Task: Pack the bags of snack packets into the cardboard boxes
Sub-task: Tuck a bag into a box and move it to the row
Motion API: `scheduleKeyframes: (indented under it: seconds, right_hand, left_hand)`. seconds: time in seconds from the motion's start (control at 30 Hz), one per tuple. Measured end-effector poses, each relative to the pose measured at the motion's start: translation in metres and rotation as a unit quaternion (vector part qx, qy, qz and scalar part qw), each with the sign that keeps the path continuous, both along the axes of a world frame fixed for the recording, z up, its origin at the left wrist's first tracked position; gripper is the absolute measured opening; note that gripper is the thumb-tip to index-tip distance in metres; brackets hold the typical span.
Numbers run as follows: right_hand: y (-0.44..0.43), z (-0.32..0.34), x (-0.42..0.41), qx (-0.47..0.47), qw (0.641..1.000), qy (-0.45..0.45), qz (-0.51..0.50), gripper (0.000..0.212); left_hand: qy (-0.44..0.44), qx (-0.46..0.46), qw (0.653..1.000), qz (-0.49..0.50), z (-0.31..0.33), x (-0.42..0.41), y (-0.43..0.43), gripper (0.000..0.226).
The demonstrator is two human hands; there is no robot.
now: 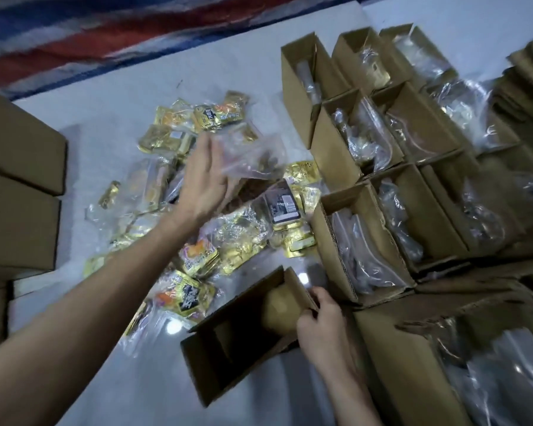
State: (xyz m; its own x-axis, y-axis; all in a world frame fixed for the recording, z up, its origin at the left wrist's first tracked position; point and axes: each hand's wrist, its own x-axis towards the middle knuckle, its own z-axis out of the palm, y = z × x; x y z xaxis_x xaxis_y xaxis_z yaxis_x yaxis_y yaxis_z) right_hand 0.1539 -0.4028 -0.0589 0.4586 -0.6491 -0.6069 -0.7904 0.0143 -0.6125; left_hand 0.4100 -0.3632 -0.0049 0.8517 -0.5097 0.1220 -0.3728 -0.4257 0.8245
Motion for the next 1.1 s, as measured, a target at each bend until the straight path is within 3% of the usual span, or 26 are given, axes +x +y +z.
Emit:
scheduleKeyframes:
  seconds: [0.1, 0.23, 0.37, 0.57, 0.67, 0.8, 0.93, 1.0, 1.1]
  right_hand:
    - [0.012, 0.0, -0.01, -0.002, 0.999, 0.024, 0.038, 0.043]
    - [0.031, 0.001, -0.025, 0.021, 0.997, 0.036, 0.062, 0.032]
    - [0.045, 0.001, -0.038, 0.032, 0.997, 0.034, 0.063, 0.028]
    - [0.057, 0.008, -0.056, 0.029, 0.997, 0.025, 0.065, 0.026]
    - [0.064, 0.012, -0.059, 0.035, 0.996, 0.009, 0.083, 0.045]
    - [0.066, 0.011, -0.063, 0.035, 0.997, -0.028, 0.067, 0.059]
    - [0.062, 0.006, -0.06, 0.049, 0.997, 0.008, 0.062, 0.065]
    - [0.06, 0.004, -0.057, 0.065, 0.997, 0.022, 0.044, 0.065]
    - [0.061, 0.0, -0.057, 0.073, 0.996, 0.026, 0.036, 0.067]
  left_hand:
    - [0.073, -0.069, 0.99, 0.099, 0.028, -0.034, 0.041, 0.026]
    - [0.185, -0.212, 0.925, 0.255, 0.045, -0.083, 0.09, 0.023]
    - [0.246, -0.198, 0.903, 0.29, 0.027, -0.135, 0.123, 0.032]
    - [0.341, -0.103, 0.91, 0.215, -0.015, -0.187, 0.135, 0.027]
    - [0.324, 0.016, 0.942, 0.086, -0.026, -0.202, 0.139, 0.023]
    - [0.3, 0.135, 0.942, -0.064, -0.03, -0.205, 0.136, 0.032]
    - [0.284, 0.053, 0.957, -0.027, -0.032, -0.203, 0.137, 0.018]
    - [0.274, 0.062, 0.959, -0.037, -0.033, -0.203, 0.141, 0.018]
    - [0.258, 0.052, 0.963, -0.051, -0.031, -0.202, 0.152, 0.047]
